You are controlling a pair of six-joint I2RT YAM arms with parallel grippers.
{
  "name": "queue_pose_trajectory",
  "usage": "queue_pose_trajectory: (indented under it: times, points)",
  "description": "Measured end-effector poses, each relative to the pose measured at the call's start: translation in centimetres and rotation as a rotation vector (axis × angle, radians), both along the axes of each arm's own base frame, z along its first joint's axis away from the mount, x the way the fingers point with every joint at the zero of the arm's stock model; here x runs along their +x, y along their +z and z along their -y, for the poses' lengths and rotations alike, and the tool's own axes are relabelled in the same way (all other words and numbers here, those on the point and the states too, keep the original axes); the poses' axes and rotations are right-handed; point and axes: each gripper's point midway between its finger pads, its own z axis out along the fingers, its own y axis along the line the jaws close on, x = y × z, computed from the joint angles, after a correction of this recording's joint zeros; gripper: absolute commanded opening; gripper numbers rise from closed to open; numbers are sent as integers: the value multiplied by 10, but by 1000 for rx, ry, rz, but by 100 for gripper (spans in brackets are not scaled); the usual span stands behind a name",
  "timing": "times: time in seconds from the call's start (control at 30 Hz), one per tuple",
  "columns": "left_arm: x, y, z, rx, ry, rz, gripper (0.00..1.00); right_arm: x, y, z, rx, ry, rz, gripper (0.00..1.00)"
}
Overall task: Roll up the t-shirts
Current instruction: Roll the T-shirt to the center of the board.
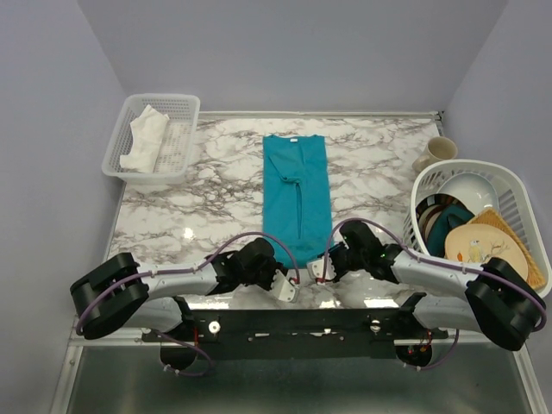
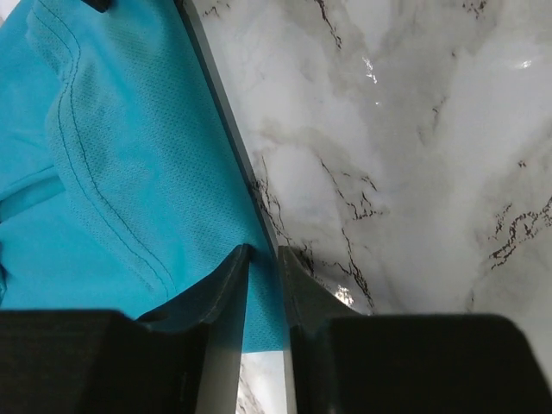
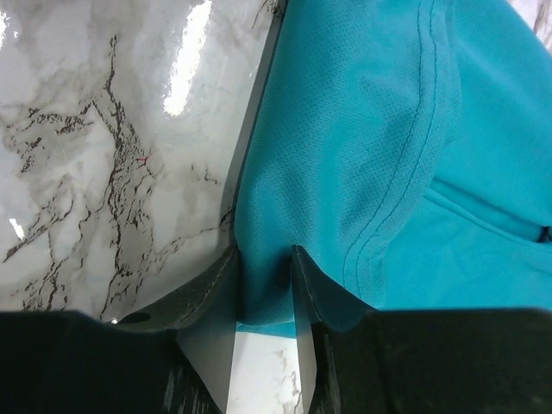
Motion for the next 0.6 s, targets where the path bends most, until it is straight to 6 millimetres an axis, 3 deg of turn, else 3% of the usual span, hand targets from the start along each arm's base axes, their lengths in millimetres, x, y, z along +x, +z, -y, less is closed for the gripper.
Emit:
queue_pose_trajectory:
  times: [0.1, 0.33, 0.6]
  points:
    - [0, -2, -2, 16, 33, -67, 18, -1, 0, 1, -2, -30, -36, 38]
    - [-1, -3, -7, 19, 79, -165, 0, -5, 1, 7, -5, -86, -77, 52]
    - [2, -2, -13, 29, 106, -299, 0, -8, 3, 15, -1, -189, -140, 57]
